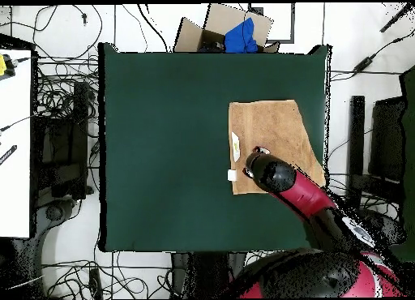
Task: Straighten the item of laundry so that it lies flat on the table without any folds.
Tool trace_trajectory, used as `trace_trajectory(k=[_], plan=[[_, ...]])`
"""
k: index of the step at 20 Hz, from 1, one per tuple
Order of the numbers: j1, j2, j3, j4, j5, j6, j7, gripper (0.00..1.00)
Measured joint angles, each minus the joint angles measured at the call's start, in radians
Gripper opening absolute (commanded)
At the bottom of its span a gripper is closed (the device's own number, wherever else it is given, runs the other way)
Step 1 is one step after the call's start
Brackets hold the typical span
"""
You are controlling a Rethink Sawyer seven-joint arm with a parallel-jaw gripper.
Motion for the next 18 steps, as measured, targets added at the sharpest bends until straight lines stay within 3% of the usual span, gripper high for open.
trace_trajectory(k=[9,18], plan=[[-0.003,-0.008,0.002,0.048,0.011,-0.094,0.000,1.00],[0.003,-0.009,-0.001,0.054,0.013,-0.108,0.000,1.00]])
